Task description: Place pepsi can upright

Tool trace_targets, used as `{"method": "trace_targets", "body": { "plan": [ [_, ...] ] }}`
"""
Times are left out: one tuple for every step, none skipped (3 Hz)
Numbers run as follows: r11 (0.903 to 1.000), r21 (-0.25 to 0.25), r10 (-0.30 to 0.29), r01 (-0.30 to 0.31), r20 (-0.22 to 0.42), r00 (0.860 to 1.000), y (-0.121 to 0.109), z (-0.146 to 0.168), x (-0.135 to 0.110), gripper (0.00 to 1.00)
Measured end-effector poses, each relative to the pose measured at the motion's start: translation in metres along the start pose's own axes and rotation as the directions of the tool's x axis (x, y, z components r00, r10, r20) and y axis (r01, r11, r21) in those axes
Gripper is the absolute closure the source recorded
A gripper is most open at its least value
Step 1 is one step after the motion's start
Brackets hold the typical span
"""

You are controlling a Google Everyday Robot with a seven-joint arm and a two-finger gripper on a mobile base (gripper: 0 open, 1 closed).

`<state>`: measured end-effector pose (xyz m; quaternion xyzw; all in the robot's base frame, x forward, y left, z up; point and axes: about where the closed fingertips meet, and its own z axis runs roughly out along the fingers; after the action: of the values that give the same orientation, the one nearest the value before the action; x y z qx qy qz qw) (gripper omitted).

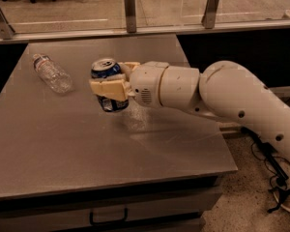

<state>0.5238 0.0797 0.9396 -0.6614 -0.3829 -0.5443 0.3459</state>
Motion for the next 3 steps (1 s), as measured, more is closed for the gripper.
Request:
{"method": "trace_targets", "body": {
  "plan": [
    [0.9953, 0.038, -0.087, 0.089, -0.057, 0.995, -0.012, 0.003, 0.001, 1.00],
    [0.9932, 0.054, -0.098, 0.104, -0.091, 0.991, -0.019, 0.004, -0.011, 0.80],
    [0.9945, 0.061, -0.078, 0.085, -0.106, 0.991, -0.023, 0.004, -0.025, 0.59]
  ]
}}
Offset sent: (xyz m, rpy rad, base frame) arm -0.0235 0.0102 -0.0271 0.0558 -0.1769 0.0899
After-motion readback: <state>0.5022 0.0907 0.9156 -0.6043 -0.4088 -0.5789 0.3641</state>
